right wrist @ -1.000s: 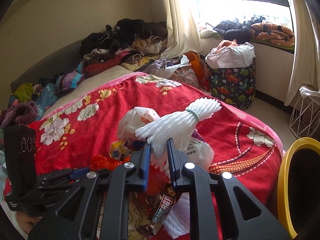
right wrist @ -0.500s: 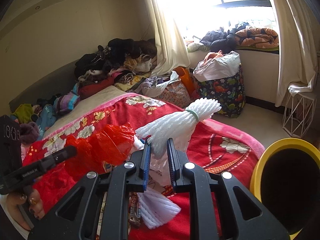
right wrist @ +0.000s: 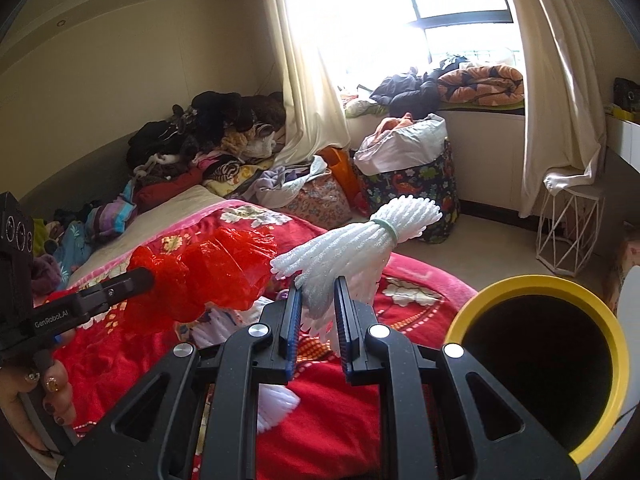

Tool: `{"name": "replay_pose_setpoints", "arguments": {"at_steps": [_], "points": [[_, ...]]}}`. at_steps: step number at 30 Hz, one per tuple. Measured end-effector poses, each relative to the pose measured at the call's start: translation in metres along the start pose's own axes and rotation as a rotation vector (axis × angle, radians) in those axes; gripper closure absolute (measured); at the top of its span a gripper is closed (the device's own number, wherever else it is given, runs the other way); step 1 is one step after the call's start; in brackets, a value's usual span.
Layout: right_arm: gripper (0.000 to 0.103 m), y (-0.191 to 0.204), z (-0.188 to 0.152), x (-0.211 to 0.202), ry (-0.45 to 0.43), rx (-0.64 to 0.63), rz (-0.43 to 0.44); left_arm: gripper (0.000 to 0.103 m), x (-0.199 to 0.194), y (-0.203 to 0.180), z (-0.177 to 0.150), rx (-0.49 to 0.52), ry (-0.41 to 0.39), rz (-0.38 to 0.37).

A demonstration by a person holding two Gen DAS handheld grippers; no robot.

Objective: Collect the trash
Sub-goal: 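Carry the red bag and white foam mesh in both grippers over the yellow-rimmed bin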

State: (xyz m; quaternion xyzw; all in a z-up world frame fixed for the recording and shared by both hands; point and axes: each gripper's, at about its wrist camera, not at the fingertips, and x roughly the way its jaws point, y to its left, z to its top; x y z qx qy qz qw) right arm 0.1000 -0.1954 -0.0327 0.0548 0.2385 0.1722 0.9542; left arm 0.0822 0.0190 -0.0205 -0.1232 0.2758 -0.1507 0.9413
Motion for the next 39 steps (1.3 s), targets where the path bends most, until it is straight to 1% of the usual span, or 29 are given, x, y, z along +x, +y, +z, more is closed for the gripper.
{"name": "replay_pose_setpoints", "arguments": {"at_steps": [8, 19, 25, 39], "points": [[0.087, -0.024, -0.011, -0.017, -0.001, 0.042, -0.062, 0.092, 0.018, -0.030, -0.003, 0.049, 0.038, -0.034], [0.087, -0.054, -0.019, -0.034, -0.003, 0.099, -0.113, 0.092, 0.038, -0.071, -0.006, 0.115, 0.071, -0.077], [0.087, -0.065, -0.023, -0.042, 0.003, 0.124, -0.143, 0.092, 0.049, -0.087, -0.007, 0.136, 0.088, -0.087], [0.087, -0.101, -0.044, -0.060, 0.039, 0.194, -0.207, 0.092, 0.076, -0.120, -0.014, 0.170, 0.127, -0.094]]}}
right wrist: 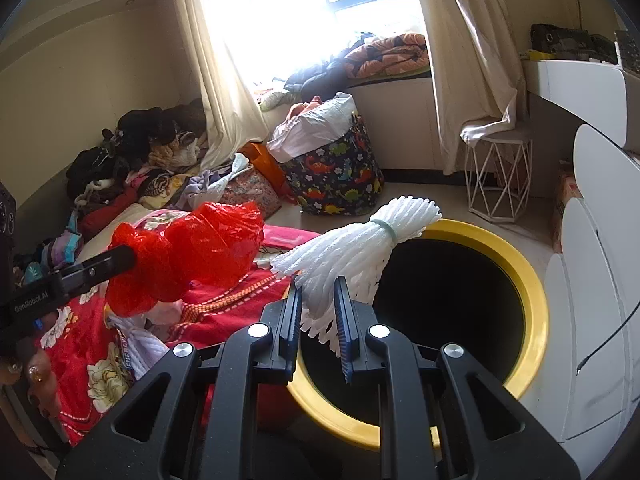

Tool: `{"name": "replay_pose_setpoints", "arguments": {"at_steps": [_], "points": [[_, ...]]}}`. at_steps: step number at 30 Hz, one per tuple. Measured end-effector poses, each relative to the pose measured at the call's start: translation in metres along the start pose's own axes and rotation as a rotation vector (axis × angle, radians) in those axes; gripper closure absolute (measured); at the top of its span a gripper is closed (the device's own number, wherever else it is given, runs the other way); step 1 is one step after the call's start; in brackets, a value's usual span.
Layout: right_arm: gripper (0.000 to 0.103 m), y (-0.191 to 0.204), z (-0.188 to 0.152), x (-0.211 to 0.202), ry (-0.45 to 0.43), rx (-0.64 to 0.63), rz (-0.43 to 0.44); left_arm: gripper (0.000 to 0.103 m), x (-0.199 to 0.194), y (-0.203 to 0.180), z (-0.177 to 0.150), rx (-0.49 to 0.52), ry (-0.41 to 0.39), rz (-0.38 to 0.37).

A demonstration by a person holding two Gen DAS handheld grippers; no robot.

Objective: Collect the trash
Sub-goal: 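Carry the red bag and white foam mesh in both grippers over the yellow-rimmed bin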

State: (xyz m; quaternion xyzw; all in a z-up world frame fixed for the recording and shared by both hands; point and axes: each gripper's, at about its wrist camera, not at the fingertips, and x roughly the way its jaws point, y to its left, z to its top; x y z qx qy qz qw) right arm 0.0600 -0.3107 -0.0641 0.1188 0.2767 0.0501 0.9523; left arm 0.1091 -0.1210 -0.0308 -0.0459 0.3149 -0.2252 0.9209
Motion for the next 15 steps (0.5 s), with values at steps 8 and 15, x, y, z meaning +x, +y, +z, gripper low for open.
{"name": "replay_pose_setpoints", "arguments": {"at_steps": [8, 15], "points": [[0.087, -0.016, -0.006, -0.002, 0.023, 0.021, -0.023, 0.092, 0.026, -0.020, 0.006, 0.025, 0.035, -0.002], [0.087, -0.028, -0.010, 0.003, 0.058, 0.050, -0.049, 0.092, 0.052, -0.042, 0.014, 0.053, 0.065, -0.011]]}}
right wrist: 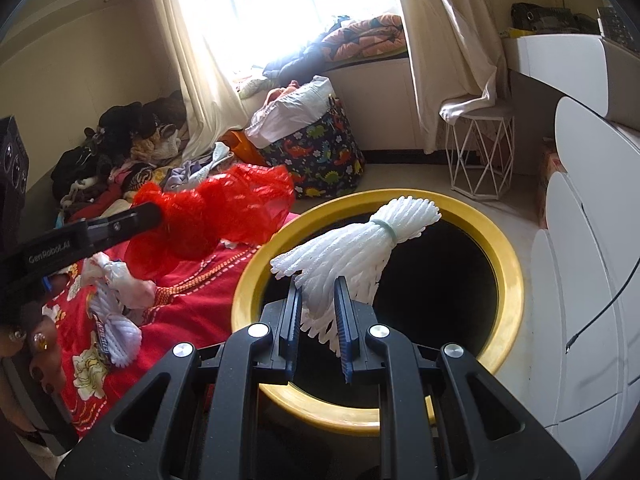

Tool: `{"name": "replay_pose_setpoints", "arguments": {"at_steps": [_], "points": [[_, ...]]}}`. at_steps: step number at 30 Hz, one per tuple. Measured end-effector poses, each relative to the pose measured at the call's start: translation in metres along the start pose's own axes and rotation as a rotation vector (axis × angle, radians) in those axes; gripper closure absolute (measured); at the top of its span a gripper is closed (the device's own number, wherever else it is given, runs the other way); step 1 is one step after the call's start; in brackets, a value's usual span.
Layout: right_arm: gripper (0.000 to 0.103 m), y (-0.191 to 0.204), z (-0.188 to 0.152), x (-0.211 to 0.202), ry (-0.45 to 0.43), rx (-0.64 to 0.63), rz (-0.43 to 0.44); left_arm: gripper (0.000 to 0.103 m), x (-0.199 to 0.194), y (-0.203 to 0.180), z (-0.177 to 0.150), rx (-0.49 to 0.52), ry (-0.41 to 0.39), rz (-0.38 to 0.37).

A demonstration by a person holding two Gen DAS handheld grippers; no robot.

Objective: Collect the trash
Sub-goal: 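Carry the red bag and white foam mesh in both grippers over the yellow-rimmed bin, then open both grippers to drop the red bag and foam mesh into the bin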

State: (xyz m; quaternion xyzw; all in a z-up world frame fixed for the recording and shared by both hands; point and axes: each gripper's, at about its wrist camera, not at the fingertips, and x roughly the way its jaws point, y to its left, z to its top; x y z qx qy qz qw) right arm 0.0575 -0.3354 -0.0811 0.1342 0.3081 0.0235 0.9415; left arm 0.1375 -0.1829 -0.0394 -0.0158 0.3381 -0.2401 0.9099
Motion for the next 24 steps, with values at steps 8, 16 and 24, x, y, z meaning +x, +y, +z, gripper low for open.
{"name": "replay_pose_setpoints", "arguments": {"at_steps": [8, 16, 24], "points": [[0.062, -0.027, -0.011, 0.006, 0.030, 0.076, -0.050, 0.035, 0.021, -0.017, 0.009, -0.028, 0.004, -0.037], [0.038, -0.029, -0.013, 0.000, -0.020, 0.077, -0.076, 0.011, 0.004, -0.007, 0.003, -0.083, -0.050, -0.019], [0.030, -0.014, -0.010, -0.013, -0.089, 0.029, -0.066, 0.011, -0.017, 0.006, -0.004, -0.093, -0.091, 0.015]]}}
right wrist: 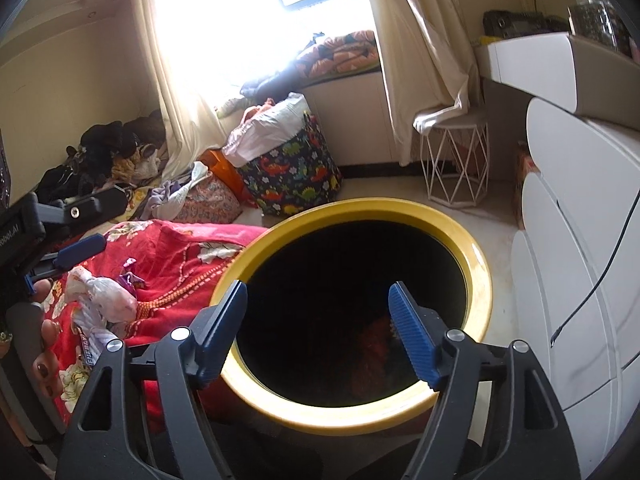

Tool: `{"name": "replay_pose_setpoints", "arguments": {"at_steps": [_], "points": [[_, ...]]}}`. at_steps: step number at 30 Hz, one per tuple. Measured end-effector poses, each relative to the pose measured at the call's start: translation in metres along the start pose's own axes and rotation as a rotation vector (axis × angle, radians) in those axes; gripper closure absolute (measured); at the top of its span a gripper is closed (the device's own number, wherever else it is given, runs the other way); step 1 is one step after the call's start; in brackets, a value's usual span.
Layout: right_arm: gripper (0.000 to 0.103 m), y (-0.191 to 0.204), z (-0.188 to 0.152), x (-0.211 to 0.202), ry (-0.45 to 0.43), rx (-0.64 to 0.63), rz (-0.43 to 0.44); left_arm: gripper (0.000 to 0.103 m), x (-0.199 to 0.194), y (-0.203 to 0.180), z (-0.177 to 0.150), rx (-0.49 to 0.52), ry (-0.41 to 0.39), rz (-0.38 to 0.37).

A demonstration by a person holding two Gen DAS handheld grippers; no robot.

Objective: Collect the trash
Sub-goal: 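Open both grippers to drop the red bag and foam mesh into the bin, then move both open grippers back to the trash pile on the bedspread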

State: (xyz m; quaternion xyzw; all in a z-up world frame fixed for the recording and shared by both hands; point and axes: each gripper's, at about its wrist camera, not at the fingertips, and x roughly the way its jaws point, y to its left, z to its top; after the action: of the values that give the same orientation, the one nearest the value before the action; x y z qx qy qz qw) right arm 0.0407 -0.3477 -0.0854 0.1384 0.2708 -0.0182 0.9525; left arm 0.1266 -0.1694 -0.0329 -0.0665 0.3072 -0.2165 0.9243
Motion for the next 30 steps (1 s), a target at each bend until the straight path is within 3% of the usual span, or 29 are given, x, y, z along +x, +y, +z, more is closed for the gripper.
{"name": "replay_pose_setpoints", "arguments": {"at_steps": [13, 30], "points": [[0.025, 0.029, 0.003, -0.015, -0.057, -0.066, 0.011, 0.011, -0.026, 0.022, -0.002, -0.034, -0.056, 0.031], [0.019, 0.085, 0.000, -0.024, -0.079, -0.171, 0.092, 0.011, -0.054, 0.064, 0.000, -0.081, -0.122, 0.112]]}}
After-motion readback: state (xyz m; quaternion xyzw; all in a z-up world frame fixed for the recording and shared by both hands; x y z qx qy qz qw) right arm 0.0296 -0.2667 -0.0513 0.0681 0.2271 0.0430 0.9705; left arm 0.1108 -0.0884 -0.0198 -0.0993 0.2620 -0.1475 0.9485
